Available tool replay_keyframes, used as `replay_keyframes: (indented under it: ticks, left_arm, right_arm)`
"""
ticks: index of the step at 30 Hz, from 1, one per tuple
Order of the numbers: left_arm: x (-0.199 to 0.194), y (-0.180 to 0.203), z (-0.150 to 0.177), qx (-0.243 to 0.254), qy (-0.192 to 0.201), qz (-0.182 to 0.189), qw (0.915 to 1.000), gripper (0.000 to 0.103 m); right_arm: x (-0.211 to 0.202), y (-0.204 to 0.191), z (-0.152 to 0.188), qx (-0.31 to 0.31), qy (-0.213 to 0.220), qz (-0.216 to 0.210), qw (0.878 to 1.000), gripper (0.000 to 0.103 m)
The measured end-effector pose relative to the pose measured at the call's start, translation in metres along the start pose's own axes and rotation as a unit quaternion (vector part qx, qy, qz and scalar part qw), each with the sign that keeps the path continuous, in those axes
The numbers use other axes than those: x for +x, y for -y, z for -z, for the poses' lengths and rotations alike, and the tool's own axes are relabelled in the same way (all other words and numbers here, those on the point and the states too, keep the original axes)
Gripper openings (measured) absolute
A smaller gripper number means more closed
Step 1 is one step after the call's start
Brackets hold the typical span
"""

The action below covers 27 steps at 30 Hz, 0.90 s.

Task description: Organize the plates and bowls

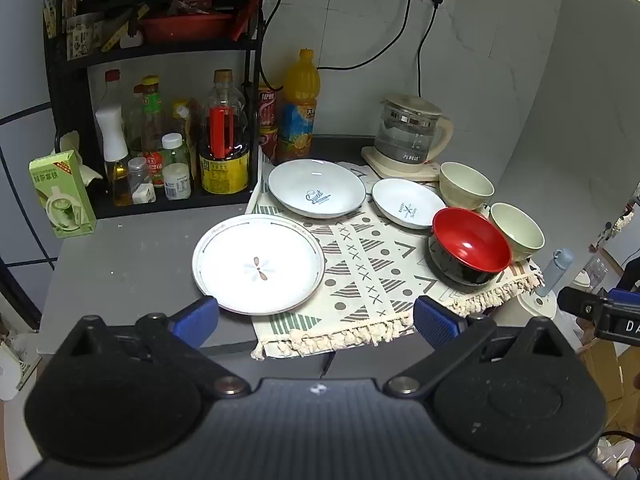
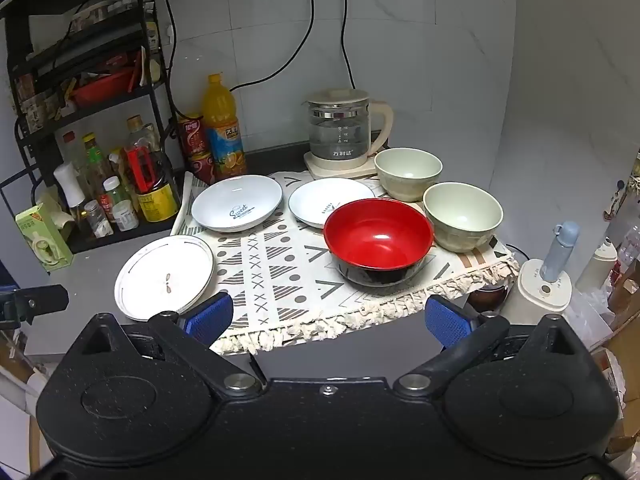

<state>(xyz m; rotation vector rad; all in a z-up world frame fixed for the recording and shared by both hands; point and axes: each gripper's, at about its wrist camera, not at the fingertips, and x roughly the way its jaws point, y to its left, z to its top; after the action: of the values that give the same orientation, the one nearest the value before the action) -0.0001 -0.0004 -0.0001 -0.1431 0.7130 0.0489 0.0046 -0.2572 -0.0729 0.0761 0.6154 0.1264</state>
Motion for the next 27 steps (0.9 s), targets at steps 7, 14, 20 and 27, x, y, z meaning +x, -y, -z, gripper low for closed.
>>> replay_keyframes:
  ticks: [7, 14, 20, 27]
  left_arm:
    - [0.002, 0.006, 0.003, 0.001, -0.009, -0.004, 1.0, 0.103]
    - [-0.001, 0.006, 0.0, -0.001, -0.013, 0.001, 0.9999, 0.103]
    - [0.004, 0.005, 0.004, -0.002, -0.014, 0.004, 0.9999, 0.103]
    - [0.005, 0.007, 0.005, -0.005, -0.014, 0.006, 0.9999, 0.103]
  right_arm:
    - [0.002, -0.005, -0.001, 0.004, -0.021, -0.009, 1.0, 0.103]
    - [0.003, 0.002, 0.0, 0.003, -0.025, -0.011, 1.0, 0.103]
    - [0.003, 0.008, 0.002, 0.006, -0.028, -0.014, 1.0, 0.103]
    - [0.003, 0.01, 0.001, 0.007, -0.031, -0.01, 0.999, 0.103]
